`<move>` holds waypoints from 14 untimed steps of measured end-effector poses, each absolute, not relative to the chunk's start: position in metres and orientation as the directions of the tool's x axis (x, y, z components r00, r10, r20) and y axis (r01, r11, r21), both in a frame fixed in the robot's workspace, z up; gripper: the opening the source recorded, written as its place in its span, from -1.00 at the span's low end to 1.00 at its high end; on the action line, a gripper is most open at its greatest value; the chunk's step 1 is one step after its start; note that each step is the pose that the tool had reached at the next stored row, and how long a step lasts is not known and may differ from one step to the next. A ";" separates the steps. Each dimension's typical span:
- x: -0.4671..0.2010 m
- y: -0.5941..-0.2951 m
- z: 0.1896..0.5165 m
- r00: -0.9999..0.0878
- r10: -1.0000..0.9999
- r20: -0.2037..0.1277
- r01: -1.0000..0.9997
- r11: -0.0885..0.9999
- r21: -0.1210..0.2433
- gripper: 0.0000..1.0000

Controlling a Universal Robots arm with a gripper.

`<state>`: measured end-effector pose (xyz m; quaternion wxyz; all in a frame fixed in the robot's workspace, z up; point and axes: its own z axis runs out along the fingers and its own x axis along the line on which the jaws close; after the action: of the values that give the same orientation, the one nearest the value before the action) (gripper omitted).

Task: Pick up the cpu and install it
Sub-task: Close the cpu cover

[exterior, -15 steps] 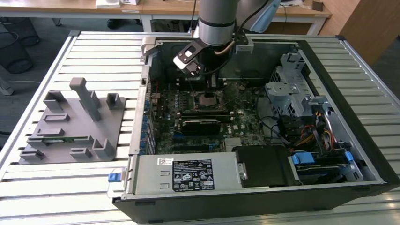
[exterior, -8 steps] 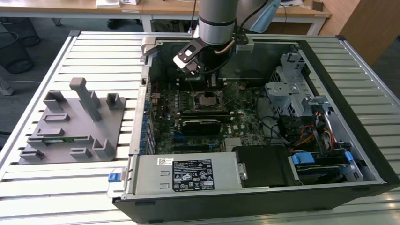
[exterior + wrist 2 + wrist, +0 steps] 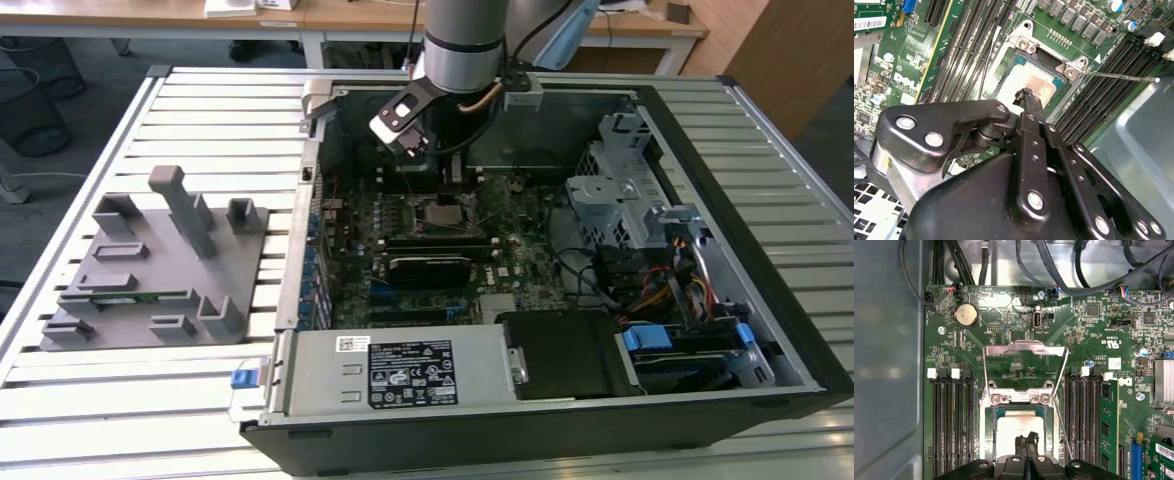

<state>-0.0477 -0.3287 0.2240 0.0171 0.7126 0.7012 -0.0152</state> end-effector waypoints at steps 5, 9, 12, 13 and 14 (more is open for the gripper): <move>-0.048 -0.329 0.226 0.016 0.999 -0.046 1.000 -0.016 0.003 -0.79; -0.048 -0.329 0.229 0.016 0.999 -0.046 1.000 -0.016 0.003 -0.79; -0.048 -0.329 0.232 0.016 0.999 -0.046 1.000 -0.016 0.003 -0.79; -0.048 -0.329 0.232 0.016 0.999 -0.046 1.000 -0.016 0.003 -0.79; -0.048 -0.329 0.233 0.016 0.999 -0.046 1.000 -0.016 0.003 -0.79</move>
<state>-0.0478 -0.3287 0.2328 0.0171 0.7126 0.7012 -0.0154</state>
